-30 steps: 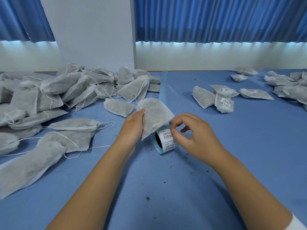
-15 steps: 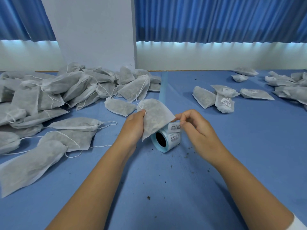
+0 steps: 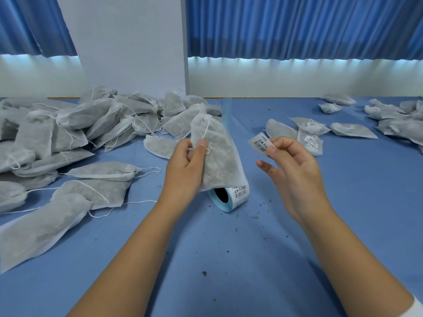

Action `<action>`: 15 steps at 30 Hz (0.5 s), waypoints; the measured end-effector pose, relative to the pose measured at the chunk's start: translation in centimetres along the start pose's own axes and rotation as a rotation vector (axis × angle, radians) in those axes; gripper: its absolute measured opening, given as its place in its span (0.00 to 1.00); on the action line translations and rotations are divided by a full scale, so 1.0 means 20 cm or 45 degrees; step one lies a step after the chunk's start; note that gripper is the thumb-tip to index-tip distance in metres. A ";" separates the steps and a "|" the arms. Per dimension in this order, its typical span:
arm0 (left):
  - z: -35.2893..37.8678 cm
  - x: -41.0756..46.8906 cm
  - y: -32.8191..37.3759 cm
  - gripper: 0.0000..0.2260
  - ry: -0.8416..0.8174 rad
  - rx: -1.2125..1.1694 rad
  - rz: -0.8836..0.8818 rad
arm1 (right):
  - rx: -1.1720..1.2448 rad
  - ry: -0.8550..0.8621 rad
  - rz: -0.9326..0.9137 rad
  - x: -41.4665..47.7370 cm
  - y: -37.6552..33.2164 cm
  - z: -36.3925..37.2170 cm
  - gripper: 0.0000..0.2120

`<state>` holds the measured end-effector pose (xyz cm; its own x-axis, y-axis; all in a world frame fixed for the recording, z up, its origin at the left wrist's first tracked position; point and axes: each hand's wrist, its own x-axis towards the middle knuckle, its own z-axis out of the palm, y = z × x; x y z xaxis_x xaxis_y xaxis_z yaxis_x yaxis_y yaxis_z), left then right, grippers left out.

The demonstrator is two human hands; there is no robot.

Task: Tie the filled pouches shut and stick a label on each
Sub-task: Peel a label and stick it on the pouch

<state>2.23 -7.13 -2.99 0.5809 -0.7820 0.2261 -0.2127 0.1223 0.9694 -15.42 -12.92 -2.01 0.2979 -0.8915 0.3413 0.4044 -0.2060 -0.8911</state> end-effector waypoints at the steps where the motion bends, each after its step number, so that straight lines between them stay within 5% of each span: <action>1: 0.00 -0.01 0.01 0.11 -0.017 -0.010 0.016 | 0.002 -0.030 0.003 0.00 0.00 0.00 0.09; 7: 0.01 -0.05 0.04 0.08 -0.143 -0.057 0.037 | 0.049 -0.237 0.022 -0.04 0.01 0.05 0.03; 15: -0.01 -0.07 0.06 0.08 -0.355 -0.070 -0.003 | -0.091 -0.165 -0.024 -0.02 0.01 0.04 0.04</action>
<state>1.22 -5.81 -2.11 0.3410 -0.9193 0.1964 -0.1642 0.1474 0.9753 -14.84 -12.24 -2.18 0.4017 -0.8287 0.3897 0.3500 -0.2543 -0.9016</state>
